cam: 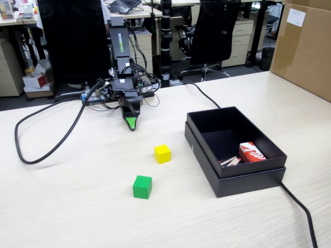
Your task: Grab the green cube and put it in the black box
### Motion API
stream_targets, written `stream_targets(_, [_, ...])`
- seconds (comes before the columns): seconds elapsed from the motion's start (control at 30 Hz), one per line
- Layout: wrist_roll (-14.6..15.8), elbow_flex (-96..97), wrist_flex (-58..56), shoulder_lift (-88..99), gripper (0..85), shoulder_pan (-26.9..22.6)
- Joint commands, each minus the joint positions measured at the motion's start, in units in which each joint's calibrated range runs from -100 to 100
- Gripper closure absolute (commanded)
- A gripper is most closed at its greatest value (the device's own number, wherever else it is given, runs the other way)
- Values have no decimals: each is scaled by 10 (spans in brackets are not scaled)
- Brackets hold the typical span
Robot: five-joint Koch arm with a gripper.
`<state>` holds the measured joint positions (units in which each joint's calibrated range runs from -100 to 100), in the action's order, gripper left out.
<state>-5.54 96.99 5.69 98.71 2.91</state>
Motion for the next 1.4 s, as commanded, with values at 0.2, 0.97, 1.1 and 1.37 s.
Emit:
stream_targets(0.2, [0,4,-17,-7,363,0])
stream_targets(0.97, [-3,3,-17,-5,364,-2])
stream_targets(1.1, [2,1,-17,-5,366,-11])
stream_targets(1.37, [35,-127,-196,-7,379,-16])
